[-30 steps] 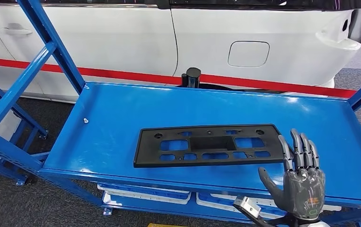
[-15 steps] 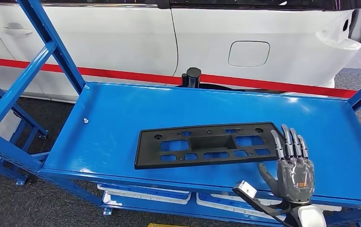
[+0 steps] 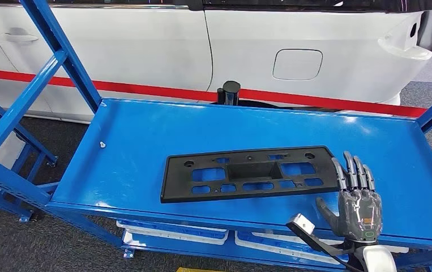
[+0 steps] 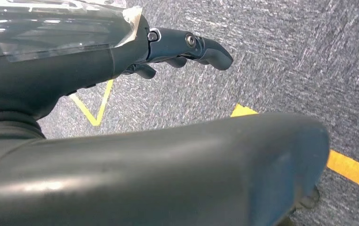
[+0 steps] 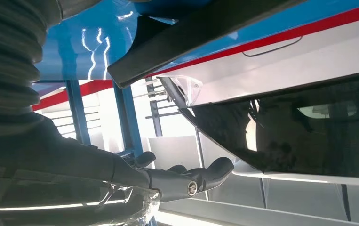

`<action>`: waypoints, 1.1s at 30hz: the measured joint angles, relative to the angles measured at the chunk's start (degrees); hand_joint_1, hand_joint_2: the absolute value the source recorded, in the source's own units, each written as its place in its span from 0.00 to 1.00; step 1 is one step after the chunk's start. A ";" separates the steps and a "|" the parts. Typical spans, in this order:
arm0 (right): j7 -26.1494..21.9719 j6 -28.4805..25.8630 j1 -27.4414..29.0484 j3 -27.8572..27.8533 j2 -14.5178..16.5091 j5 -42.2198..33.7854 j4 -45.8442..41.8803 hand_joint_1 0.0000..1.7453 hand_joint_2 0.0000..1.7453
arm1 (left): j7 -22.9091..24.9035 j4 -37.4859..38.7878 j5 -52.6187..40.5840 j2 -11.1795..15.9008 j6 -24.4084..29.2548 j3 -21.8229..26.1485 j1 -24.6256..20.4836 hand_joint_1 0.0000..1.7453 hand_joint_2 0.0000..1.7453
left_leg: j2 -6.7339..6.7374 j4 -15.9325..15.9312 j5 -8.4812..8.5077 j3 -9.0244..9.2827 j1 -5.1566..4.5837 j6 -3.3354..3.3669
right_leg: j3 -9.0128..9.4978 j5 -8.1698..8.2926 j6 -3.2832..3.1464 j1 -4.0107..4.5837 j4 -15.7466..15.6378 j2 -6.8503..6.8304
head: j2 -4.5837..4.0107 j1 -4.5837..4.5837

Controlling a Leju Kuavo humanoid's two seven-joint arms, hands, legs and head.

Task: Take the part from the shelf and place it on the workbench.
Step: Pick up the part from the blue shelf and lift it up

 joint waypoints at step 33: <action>-11.73 -1.78 -12.59 -2.19 0.30 -12.40 17.99 0.00 1.00 | -0.84 0.00 -1.64 0.00 -1.44 -2.49 0.08 0.00 0.00 | 0.01 0.01 0.05 0.02 0.00 0.06 | 0.03 0.08 0.11 0.00 0.00 0.01 | 0.00 0.00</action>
